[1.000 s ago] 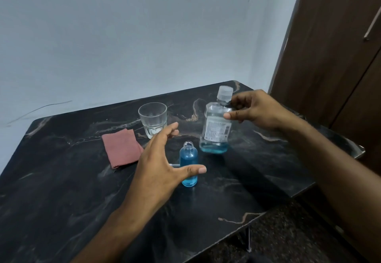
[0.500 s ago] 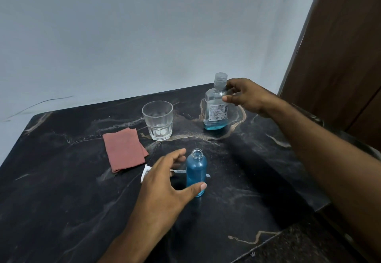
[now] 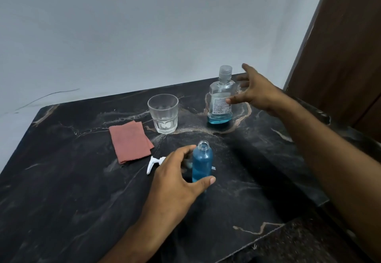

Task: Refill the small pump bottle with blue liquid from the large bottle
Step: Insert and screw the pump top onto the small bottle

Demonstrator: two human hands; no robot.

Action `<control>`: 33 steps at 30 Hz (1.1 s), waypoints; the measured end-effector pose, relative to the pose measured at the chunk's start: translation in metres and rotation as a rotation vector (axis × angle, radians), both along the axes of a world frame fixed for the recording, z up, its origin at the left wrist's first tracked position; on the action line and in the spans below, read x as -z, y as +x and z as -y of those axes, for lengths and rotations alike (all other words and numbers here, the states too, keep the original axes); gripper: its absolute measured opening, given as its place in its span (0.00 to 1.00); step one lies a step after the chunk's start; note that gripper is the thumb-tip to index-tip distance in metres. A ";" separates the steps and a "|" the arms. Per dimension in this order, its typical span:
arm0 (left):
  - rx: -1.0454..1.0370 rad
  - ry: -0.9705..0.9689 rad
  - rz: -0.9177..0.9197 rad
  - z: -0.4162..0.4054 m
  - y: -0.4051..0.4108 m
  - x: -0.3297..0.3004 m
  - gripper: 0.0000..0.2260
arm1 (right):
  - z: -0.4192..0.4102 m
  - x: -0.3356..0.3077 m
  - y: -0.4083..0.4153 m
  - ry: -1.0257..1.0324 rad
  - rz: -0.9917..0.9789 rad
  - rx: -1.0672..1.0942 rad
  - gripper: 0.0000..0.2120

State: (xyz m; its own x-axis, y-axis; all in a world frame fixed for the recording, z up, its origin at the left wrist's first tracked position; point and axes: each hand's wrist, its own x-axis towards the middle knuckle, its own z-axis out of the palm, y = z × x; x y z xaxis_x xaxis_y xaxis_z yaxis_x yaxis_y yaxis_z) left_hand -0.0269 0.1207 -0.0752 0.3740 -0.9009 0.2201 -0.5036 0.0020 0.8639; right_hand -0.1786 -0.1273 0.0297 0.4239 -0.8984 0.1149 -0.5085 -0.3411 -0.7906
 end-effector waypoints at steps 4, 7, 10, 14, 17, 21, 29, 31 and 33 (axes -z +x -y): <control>0.008 0.007 -0.014 0.002 -0.003 0.001 0.27 | -0.038 0.008 0.002 -0.358 0.035 0.180 0.41; 0.018 0.004 -0.009 0.003 -0.006 0.001 0.24 | -0.066 0.015 0.007 -0.407 0.031 0.107 0.22; -0.014 -0.013 -0.019 0.003 -0.008 0.000 0.20 | -0.083 0.026 0.015 -0.237 0.049 -0.029 0.08; -0.070 -0.037 -0.015 0.002 -0.007 -0.003 0.16 | -0.095 0.036 0.027 -0.008 0.147 -0.162 0.06; -0.076 -0.029 -0.023 -0.004 -0.001 -0.005 0.16 | -0.102 0.040 0.042 0.080 0.110 -0.296 0.06; -0.122 -0.094 0.026 -0.016 0.008 -0.012 0.19 | -0.104 0.045 0.069 0.085 -0.165 -0.490 0.08; -0.154 -0.128 0.087 -0.035 0.020 -0.022 0.16 | -0.117 0.050 0.126 -0.087 -0.546 -0.699 0.10; -0.149 -0.129 0.086 -0.036 0.022 -0.022 0.16 | -0.115 0.052 0.128 -0.124 -0.566 -0.676 0.09; -0.144 -0.125 0.082 -0.037 0.025 -0.022 0.16 | -0.113 0.053 0.127 -0.152 -0.558 -0.637 0.09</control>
State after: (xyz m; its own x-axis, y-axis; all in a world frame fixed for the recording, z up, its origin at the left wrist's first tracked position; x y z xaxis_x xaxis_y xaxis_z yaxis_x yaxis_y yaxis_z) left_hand -0.0020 0.1578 -0.0531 0.4734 -0.8033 0.3614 -0.5747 0.0293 0.8179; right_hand -0.0519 -0.0143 -0.0235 0.8721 -0.4621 -0.1608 -0.4853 -0.7752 -0.4045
